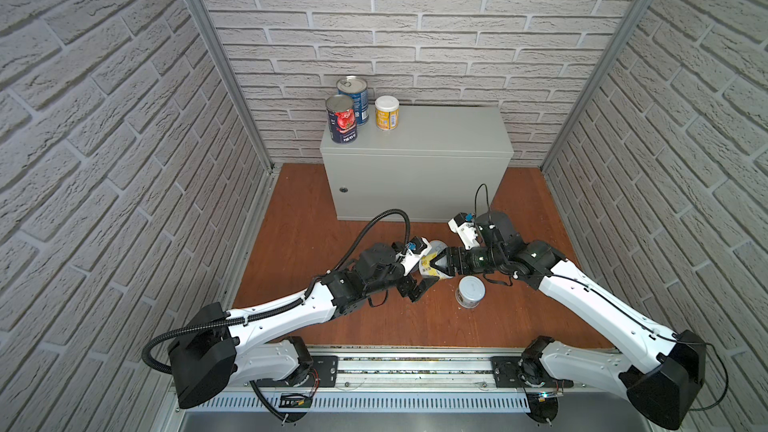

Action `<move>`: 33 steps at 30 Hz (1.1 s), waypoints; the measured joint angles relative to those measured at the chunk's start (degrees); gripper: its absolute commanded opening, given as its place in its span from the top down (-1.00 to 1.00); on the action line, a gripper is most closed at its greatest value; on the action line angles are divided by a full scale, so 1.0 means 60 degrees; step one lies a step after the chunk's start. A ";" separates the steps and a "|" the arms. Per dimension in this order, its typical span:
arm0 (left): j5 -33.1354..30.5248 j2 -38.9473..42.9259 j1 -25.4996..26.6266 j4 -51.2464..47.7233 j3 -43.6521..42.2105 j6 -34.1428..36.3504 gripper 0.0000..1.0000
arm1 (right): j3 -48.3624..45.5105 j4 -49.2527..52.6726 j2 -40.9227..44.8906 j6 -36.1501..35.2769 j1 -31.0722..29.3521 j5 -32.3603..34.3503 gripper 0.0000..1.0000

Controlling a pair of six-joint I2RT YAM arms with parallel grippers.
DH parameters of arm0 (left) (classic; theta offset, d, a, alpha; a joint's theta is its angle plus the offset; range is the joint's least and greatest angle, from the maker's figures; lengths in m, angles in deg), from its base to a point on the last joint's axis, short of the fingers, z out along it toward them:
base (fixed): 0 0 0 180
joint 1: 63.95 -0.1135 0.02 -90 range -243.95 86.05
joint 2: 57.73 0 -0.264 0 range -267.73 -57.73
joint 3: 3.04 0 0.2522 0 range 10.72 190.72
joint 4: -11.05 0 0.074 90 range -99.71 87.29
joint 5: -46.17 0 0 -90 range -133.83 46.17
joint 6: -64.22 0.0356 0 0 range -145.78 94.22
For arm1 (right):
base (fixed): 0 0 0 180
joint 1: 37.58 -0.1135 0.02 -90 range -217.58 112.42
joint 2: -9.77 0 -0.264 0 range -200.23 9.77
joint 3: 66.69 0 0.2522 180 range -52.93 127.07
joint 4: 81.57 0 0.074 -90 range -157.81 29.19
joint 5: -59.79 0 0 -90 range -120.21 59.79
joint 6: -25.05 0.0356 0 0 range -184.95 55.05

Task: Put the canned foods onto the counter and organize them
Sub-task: 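Reach the left gripper around the yellow can held by the right gripper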

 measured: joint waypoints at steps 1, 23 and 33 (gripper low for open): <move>0.0047 -0.0084 0.0018 0.0004 0.0062 0.0025 -0.96 | 0.0000 0.0000 0.0025 0.0000 0.0004 -0.0004 -0.30; 0.0433 -0.1504 0.0521 0.0284 0.0987 0.0590 -0.79 | 0.0000 0.0517 0.0040 -0.0259 0.0124 -0.0237 -0.30; 0.0423 -0.1880 0.0769 0.0627 0.1333 0.0670 -0.82 | 0.0000 0.0576 0.0036 -0.0404 0.0157 -0.0357 -0.30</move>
